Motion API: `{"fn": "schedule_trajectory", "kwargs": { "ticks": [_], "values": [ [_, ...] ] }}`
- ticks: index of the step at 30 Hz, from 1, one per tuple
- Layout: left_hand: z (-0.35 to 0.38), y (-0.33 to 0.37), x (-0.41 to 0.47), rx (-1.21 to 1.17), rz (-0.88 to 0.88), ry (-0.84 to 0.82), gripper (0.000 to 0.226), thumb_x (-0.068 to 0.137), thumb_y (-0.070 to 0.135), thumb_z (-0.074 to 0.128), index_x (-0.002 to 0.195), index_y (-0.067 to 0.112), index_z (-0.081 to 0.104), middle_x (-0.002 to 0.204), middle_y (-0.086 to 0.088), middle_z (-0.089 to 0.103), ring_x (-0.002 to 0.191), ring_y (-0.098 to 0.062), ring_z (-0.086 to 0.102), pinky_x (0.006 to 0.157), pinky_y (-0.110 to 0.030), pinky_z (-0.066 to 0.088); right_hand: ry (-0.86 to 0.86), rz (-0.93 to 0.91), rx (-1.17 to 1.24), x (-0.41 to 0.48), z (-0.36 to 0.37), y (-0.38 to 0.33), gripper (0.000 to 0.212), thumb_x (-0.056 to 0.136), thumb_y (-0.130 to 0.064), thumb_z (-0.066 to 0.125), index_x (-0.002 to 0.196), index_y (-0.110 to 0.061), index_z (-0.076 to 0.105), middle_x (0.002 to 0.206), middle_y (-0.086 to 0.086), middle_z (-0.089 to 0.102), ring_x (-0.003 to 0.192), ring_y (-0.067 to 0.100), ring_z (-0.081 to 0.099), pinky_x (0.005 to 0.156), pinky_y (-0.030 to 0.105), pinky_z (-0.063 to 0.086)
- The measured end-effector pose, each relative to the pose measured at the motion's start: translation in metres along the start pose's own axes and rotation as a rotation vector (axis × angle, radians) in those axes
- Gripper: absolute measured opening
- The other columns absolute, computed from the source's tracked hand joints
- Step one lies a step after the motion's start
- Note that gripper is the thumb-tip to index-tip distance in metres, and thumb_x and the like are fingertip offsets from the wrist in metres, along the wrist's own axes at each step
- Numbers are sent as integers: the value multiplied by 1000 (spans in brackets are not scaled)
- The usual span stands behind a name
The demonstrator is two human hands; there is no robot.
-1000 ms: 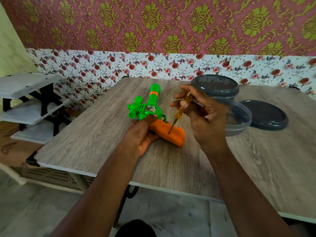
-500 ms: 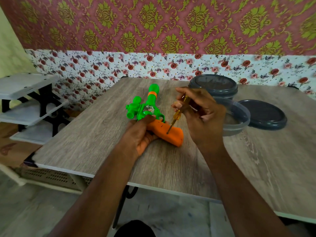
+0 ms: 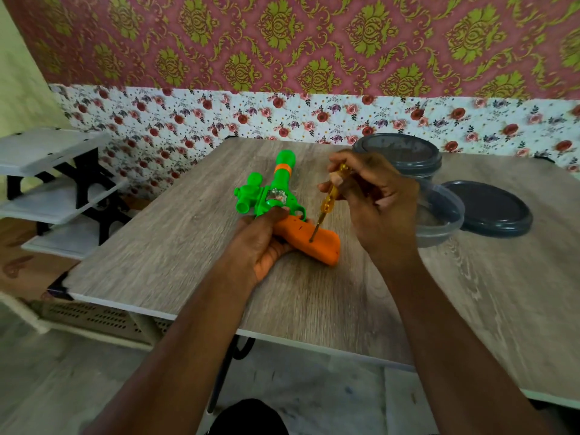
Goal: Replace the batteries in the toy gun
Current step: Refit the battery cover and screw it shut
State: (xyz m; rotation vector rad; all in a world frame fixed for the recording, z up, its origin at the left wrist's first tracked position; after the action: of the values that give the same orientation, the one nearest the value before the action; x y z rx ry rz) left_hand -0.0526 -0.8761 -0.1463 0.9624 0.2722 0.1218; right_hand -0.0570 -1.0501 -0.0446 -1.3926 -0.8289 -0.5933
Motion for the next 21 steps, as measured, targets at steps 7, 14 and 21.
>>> {"fn": "schedule_trajectory", "kwargs": {
  "ticks": [7, 14, 21],
  "values": [
    [0, 0, -1, -16, -10, 11, 17, 98, -2, 57, 114, -1, 63, 87, -22, 76, 71, -32, 76, 65, -54, 63, -201, 57, 2, 16, 3, -1, 26, 97, 11, 57, 118, 6, 70, 121, 19, 71, 108, 28, 74, 90, 49, 62],
    [-3, -1, 1, 7, 1, 55, 28, 97, 1, 59, 125, -2, 63, 116, -31, 70, 104, -44, 69, 78, -61, 60, -216, -7, -129, 25, 17, -5, 17, 91, -3, 74, 107, -1, 77, 96, 11, 72, 88, 11, 69, 72, 42, 61],
    [-3, -1, 1, 11, -18, 70, 38, 97, 2, 60, 135, -4, 57, 121, -35, 67, 112, -50, 67, 75, -62, 61, -246, 129, 243, 21, 13, 6, 25, 97, 8, 56, 119, 3, 68, 118, 24, 72, 104, 33, 75, 96, 48, 58]
  ]
}}
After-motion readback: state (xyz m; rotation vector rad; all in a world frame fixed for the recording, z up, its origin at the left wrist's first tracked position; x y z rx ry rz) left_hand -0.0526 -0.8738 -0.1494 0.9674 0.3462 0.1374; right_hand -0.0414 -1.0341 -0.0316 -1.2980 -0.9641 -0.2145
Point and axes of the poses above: each hand's wrist, its own x-axis towards the middle knuckle, its own z-axis out of the palm, y = z × x, the point moved 6 cm from there along x, towards the middle knuckle
